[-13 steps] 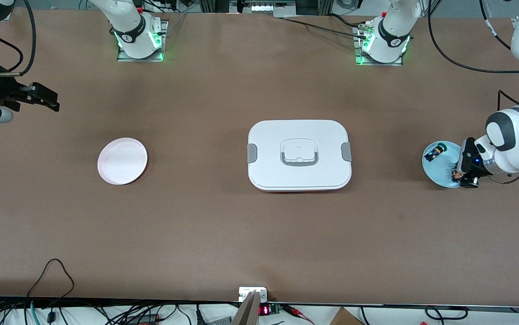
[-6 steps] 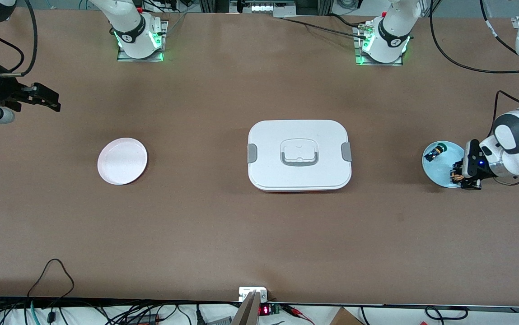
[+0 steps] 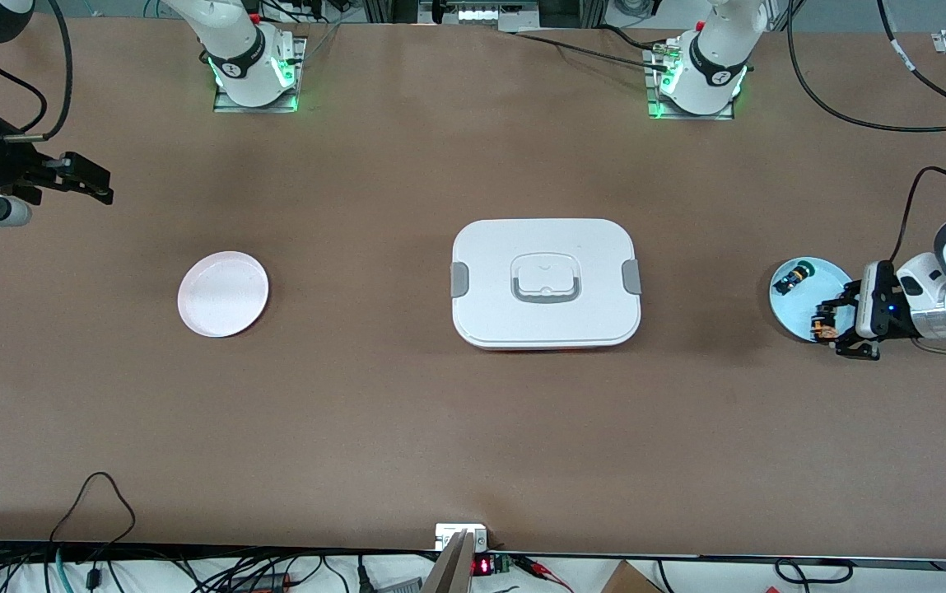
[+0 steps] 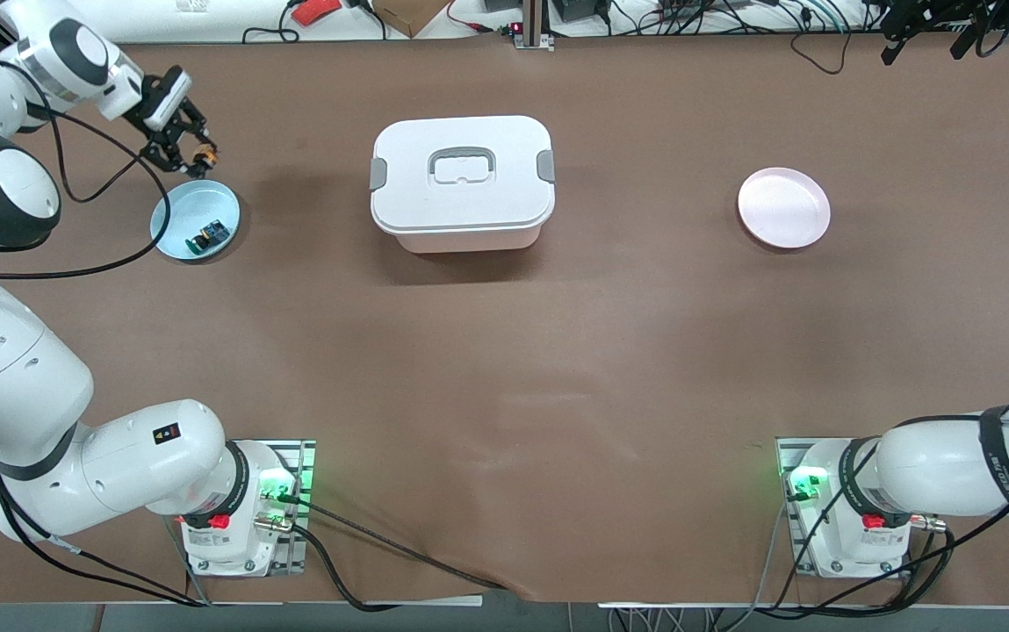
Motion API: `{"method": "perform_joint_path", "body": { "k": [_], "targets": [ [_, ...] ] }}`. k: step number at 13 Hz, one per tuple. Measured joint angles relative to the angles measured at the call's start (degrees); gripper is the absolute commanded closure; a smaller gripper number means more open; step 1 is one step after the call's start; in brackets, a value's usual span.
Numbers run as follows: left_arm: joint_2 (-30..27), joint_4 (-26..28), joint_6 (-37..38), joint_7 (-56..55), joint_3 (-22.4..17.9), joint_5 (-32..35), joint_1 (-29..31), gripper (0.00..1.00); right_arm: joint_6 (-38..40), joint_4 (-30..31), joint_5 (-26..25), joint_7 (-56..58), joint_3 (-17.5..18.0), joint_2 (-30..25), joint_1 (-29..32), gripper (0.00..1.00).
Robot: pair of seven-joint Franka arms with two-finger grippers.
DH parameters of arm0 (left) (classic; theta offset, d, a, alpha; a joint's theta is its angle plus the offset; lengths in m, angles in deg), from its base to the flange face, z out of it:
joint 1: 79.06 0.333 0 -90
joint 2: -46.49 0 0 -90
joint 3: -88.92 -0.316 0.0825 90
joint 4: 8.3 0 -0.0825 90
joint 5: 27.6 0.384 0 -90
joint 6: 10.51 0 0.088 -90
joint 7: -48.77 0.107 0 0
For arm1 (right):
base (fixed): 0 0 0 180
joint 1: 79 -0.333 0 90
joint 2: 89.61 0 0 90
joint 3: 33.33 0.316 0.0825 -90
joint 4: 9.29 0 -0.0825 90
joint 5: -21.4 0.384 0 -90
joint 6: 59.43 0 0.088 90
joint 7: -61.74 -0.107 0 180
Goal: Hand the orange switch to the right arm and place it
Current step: 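Lift the switch with the left gripper and carry it toward the box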
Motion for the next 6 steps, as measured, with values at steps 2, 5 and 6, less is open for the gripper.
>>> {"method": "perform_joint_path", "body": {
  "k": [2,5,6],
  "targets": [
    [0.0,-1.7,5.4,-0.5,0.3,-5.6,-1.7,1.0,0.0,0.0,0.0,0.0,0.0,0.0,0.0,0.0],
    [0.0,-3.3,11.3,-2.5,0.4,-15.7,-5.4,1.0,0.0,0.0,0.0,0.0,0.0,0.7,0.0,0.0],
    [0.1,-3.4,12.6,-3.2,0.4,-19.1,-6.6,1.0,0.0,0.0,0.0,0.0,0.0,0.9,-0.1,0.0]
  ]
}}
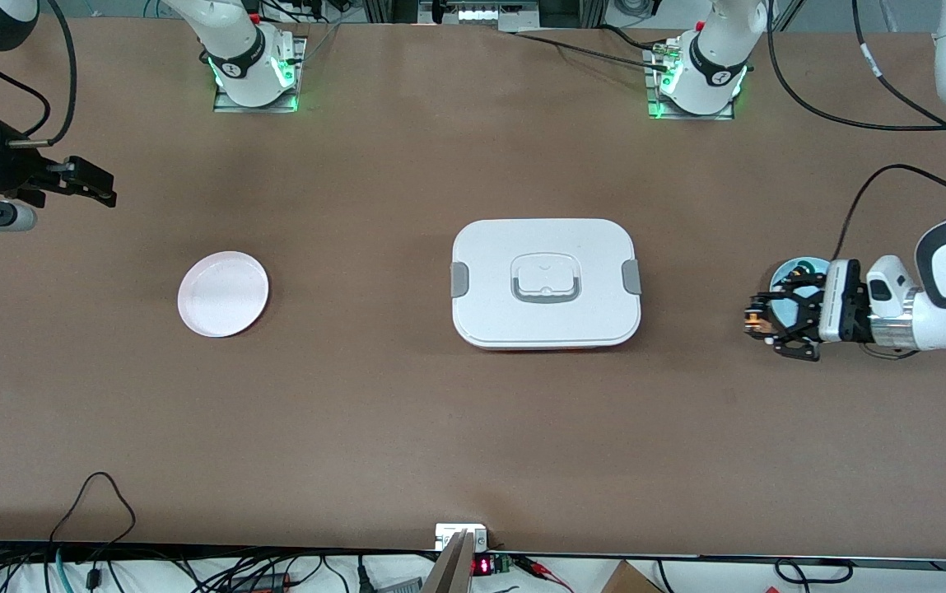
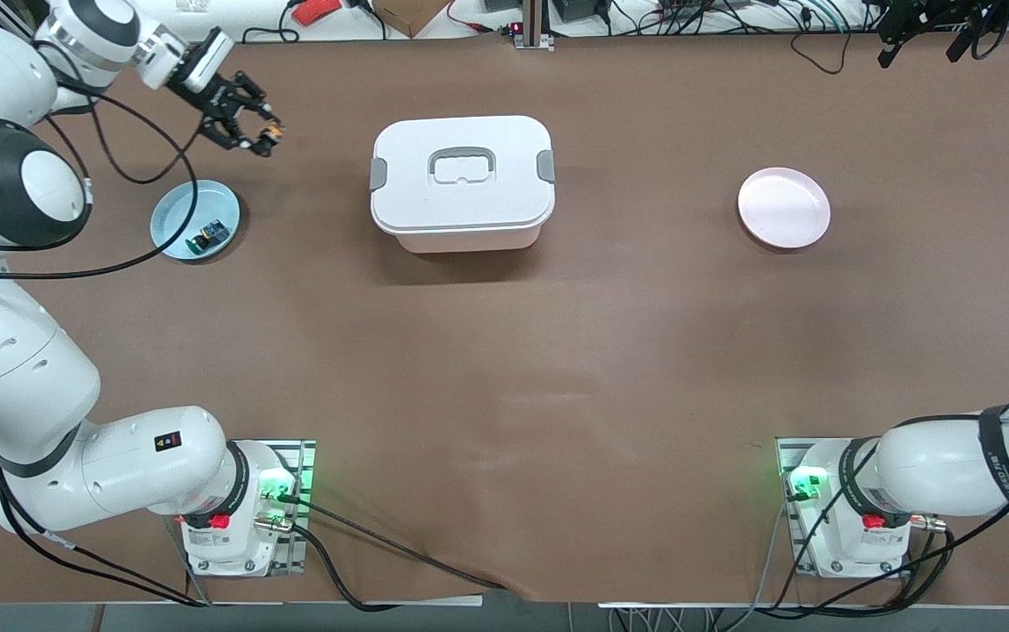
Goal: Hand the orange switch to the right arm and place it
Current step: 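Lift the switch with the left gripper and carry it toward the box, then hold the switch above the box while the right gripper reaches toward it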
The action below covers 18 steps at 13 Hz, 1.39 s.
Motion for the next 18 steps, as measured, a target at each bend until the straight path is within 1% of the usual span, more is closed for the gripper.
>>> {"method": "perform_joint_path", "body": {
  "k": [2,4,6,8,9,11,13,14,17,18],
  "targets": [
    [0.4,0.0,2.5,-1.8,0.1,-7.3,-2.2,1.0,0.0,0.0,0.0,0.0,0.0,0.3,-0.1,0.0],
    [0.7,-0.1,6.9,-6.3,0.2,-15.8,-3.9,1.0,0.0,0.0,0.6,0.0,0.0,0.5,-0.2,0.0],
    [0.7,-0.4,10.7,-11.9,2.0,-22.9,-4.8,1.0,0.0,0.0,3.7,0.0,0.0,1.0,-0.2,0.0],
    [0.7,-0.6,11.1,-14.8,5.4,-28.4,-5.4,1.0,0.0,0.0,4.8,0.0,0.0,1.7,-0.2,0.0],
    [0.8,-0.6,11.1,-15.1,6.1,-31.4,-6.5,1.0,0.0,0.1,5.0,0.0,0.0,2.1,-0.2,0.0],
    [1.2,-0.6,11.1,-15.3,6.3,-37.5,-9.6,1.0,0.1,0.1,5.4,0.0,0.0,3.2,-0.3,0.0],
    [1.9,-0.6,10.2,-15.3,6.3,-43.0,-12.0,1.0,0.3,0.2,7.4,0.0,0.1,4.4,-1.5,0.0],
    [2.2,-0.6,9.0,-15.3,6.4,-44.9,-13.0,1.0,0.8,0.2,9.4,0.0,0.2,5.0,-2.3,0.0],
    [2.3,-0.6,4.1,-15.3,6.5,-49.9,-16.9,1.0,1.3,0.2,20.4,0.0,0.1,7.4,-3.0,0.0],
    [2.3,-0.6,2.1,-15.3,6.6,-51.5,-18.3,1.0,1.4,0.3,23.3,0.0,0.0,8.2,-3.0,0.0]
  ]
}}
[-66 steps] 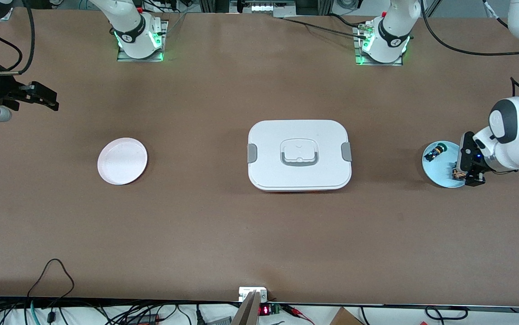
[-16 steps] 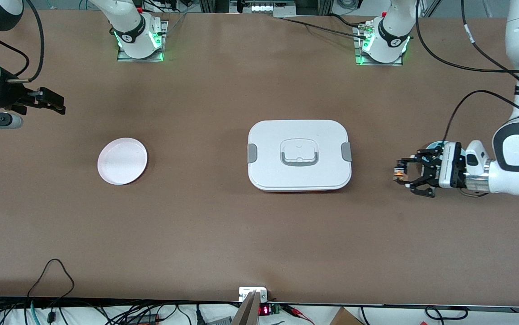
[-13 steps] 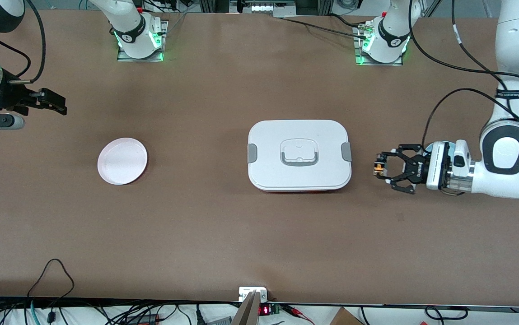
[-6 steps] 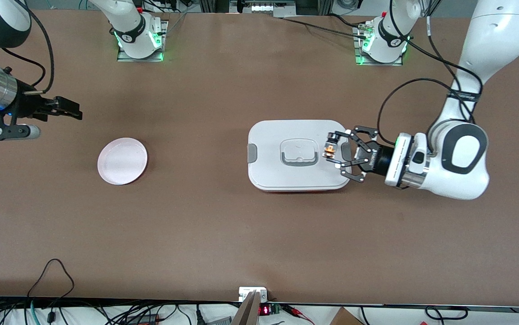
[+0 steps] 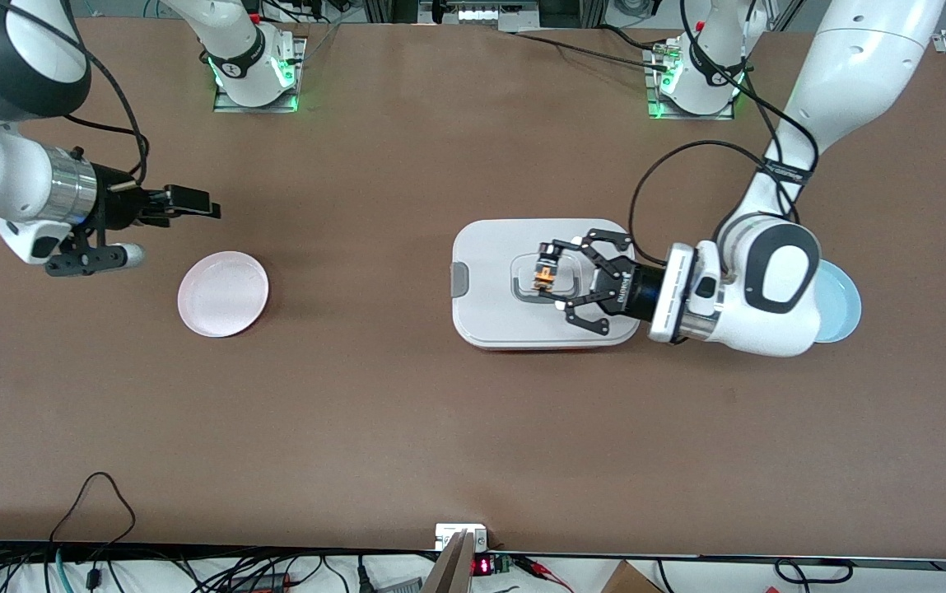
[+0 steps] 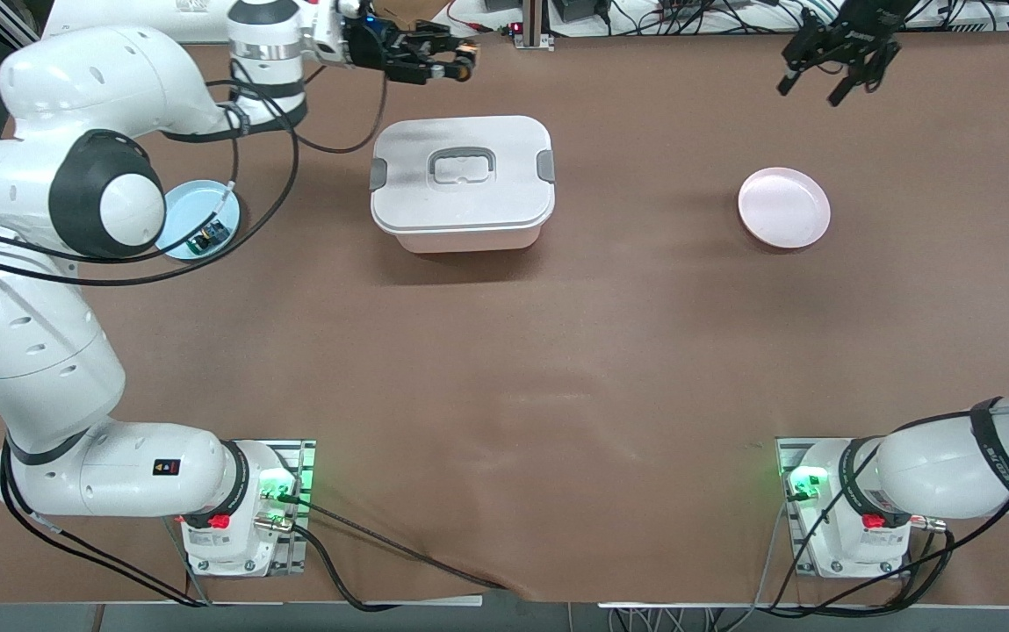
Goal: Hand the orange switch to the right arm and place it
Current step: 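Hold the switch above the box while the right gripper reaches toward it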
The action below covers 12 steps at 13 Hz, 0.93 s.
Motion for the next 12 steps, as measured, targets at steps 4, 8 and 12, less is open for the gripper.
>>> {"method": "perform_joint_path", "body": {
  "k": [4,8,12],
  "targets": [
    [0.0,-0.2,-8.4,-0.1,0.1,-7.6,-5.9,1.0,0.0,1.5,14.6,-0.4,0.0,2.3,-0.2,0.0],
    [0.0,-1.7,-17.2,-1.4,0.2,-11.6,-11.5,1.0,-0.1,6.2,31.3,-0.4,-0.3,4.0,0.0,0.0],
    [0.0,-3.0,-25.1,-1.8,0.3,-16.2,-16.6,1.0,-0.5,11.0,45.3,-0.4,-0.4,6.3,0.7,0.0]
  ]
}}
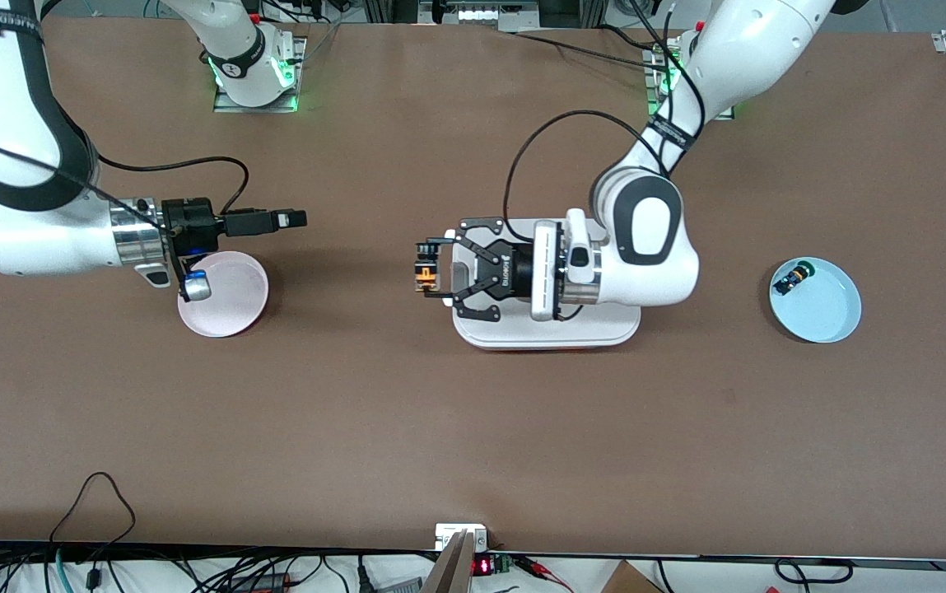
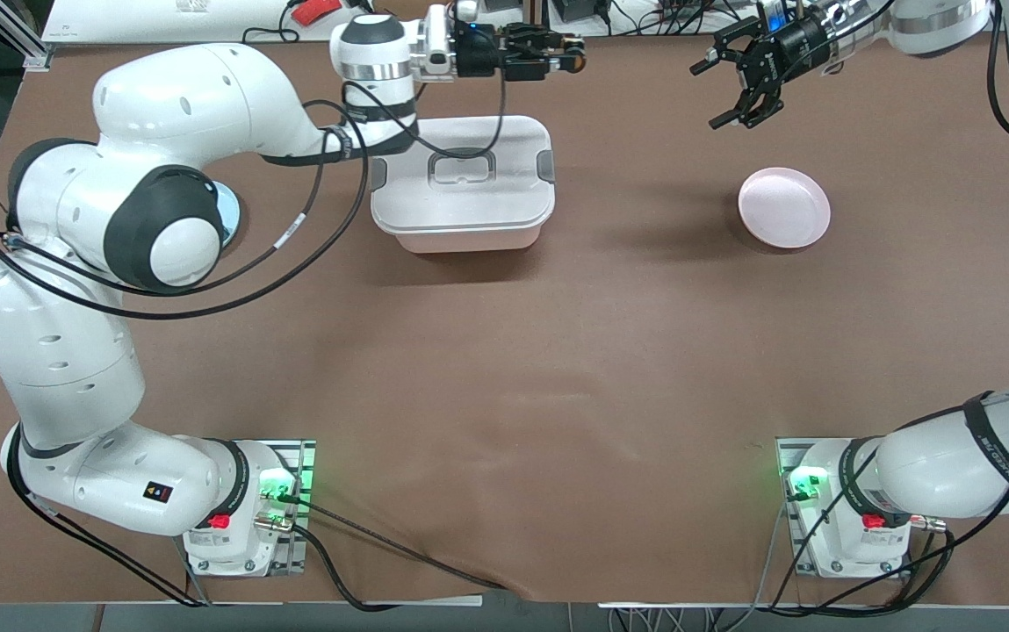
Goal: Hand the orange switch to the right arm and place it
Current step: 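Hold the switch above the box while the right gripper reaches toward it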
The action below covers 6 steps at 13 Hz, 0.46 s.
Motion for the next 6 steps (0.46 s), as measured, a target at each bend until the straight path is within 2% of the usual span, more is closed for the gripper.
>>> {"method": "perform_joint_path", "body": {
  "k": [6],
  "targets": [
    [0.0,-1.5,-7.7,-0.6,0.0,-3.8,-4.7,1.0,-0.2,1.6,14.4,0.0,0.0,2.3,-0.1,0.0]
  ]
}}
